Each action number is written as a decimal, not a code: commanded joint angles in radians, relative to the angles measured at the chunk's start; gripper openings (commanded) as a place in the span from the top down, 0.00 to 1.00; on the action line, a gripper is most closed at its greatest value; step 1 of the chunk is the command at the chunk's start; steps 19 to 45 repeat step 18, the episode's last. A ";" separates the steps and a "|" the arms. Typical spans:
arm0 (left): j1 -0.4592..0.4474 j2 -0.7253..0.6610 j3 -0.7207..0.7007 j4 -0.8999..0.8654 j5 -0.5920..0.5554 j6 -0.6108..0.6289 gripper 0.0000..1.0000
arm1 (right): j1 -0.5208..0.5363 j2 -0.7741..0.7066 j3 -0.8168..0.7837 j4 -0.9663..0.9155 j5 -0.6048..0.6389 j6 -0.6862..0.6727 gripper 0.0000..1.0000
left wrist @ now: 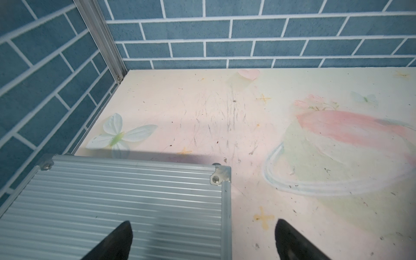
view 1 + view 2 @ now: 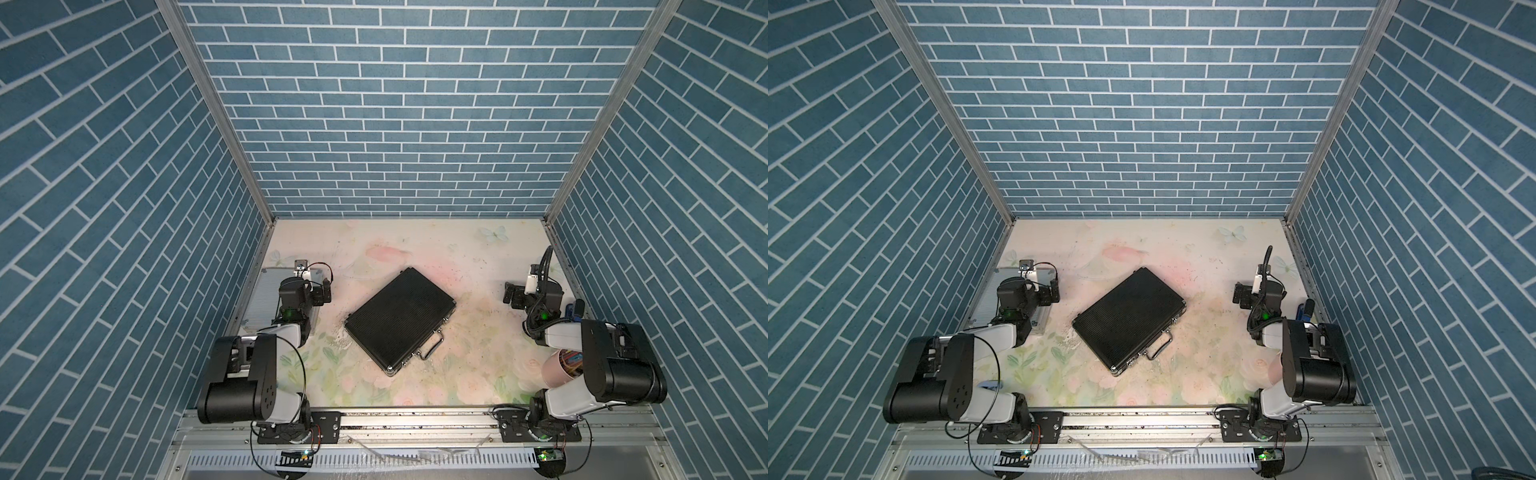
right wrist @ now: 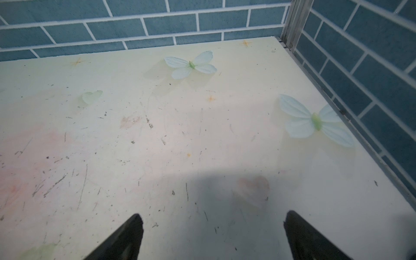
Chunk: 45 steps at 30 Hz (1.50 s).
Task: Close the poker set cases
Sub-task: Reset both arms
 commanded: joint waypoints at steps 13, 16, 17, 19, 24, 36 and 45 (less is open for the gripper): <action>0.003 0.019 -0.015 0.090 0.013 -0.001 0.01 | -0.001 0.013 -0.007 0.102 0.015 -0.037 0.01; 0.003 0.019 -0.016 0.091 0.013 0.000 0.00 | -0.001 0.013 -0.005 0.100 0.016 -0.036 0.01; 0.003 0.020 -0.015 0.090 0.013 0.000 0.00 | -0.001 0.013 -0.007 0.100 0.017 -0.037 0.01; 0.003 0.019 -0.016 0.091 0.013 0.000 0.00 | -0.001 0.012 -0.008 0.103 0.018 -0.037 0.01; 0.003 0.019 -0.016 0.091 0.013 0.000 0.00 | -0.001 0.012 -0.008 0.103 0.018 -0.037 0.01; 0.003 0.019 -0.016 0.091 0.013 0.000 0.00 | -0.001 0.012 -0.008 0.103 0.018 -0.037 0.01; 0.003 0.019 -0.016 0.091 0.013 0.000 0.00 | -0.001 0.012 -0.008 0.103 0.018 -0.037 0.01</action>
